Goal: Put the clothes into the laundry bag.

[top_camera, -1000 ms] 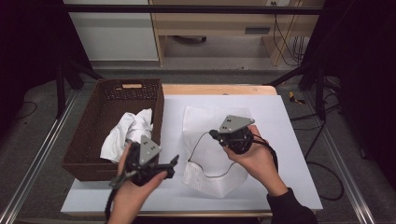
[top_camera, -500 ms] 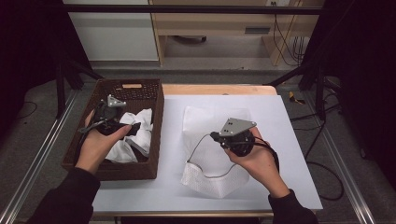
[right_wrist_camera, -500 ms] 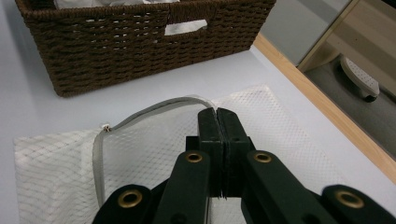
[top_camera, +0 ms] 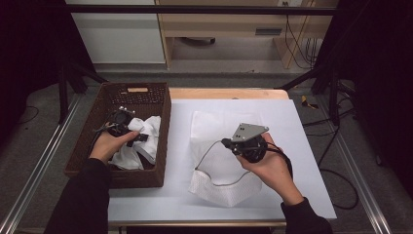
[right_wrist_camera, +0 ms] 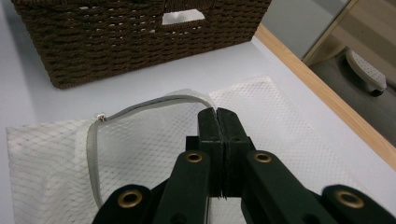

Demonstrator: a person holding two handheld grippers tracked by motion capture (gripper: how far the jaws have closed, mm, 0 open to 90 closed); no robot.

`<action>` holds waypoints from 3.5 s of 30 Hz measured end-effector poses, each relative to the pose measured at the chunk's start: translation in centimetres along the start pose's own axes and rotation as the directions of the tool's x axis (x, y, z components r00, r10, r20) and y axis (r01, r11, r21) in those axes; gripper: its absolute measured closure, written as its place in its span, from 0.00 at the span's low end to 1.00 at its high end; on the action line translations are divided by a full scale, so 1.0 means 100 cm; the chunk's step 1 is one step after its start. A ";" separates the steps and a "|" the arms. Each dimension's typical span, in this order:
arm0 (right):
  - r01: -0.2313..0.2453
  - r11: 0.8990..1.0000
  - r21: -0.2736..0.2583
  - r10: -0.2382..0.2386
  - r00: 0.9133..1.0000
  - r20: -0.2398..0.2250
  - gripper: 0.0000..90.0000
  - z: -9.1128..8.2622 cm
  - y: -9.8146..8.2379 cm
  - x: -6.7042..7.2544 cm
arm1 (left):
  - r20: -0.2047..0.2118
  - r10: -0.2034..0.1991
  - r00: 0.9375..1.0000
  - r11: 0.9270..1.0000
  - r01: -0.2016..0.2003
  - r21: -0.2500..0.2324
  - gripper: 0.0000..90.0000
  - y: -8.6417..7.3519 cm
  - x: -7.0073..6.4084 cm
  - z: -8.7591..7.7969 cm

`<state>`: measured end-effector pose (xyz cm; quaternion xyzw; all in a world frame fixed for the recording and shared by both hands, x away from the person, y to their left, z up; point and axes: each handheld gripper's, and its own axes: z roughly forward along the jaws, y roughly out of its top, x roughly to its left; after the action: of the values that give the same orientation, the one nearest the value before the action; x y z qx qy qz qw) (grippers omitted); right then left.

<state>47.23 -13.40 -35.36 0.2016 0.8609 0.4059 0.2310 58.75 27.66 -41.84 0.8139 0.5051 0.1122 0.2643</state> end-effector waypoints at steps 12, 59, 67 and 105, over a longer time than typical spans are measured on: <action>-0.002 1.000 -0.007 0.002 1.000 -0.001 1.00 -0.004 0.002 -0.002 | 0.135 0.041 0.990 0.996 -0.051 0.071 0.07 0.002 -0.019 0.016; 0.007 1.000 0.011 -0.006 1.000 -0.019 1.00 0.002 0.002 0.002 | -0.111 0.145 0.983 0.986 -0.135 0.096 0.82 0.008 -0.023 -0.028; 0.002 1.000 0.009 -0.002 1.000 -0.021 1.00 0.002 0.001 0.000 | -0.125 0.144 0.982 0.988 -0.137 0.068 0.83 0.011 -0.021 -0.046; -0.003 1.000 0.013 0.003 1.000 -0.029 1.00 0.000 -0.001 -0.003 | -0.158 0.170 0.973 0.984 -0.176 -0.026 0.82 0.028 -0.035 -0.098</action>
<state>47.43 -13.60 -35.33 0.1984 0.8666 0.4035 0.2165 54.80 26.69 -31.84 0.8382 0.4490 0.2080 0.2294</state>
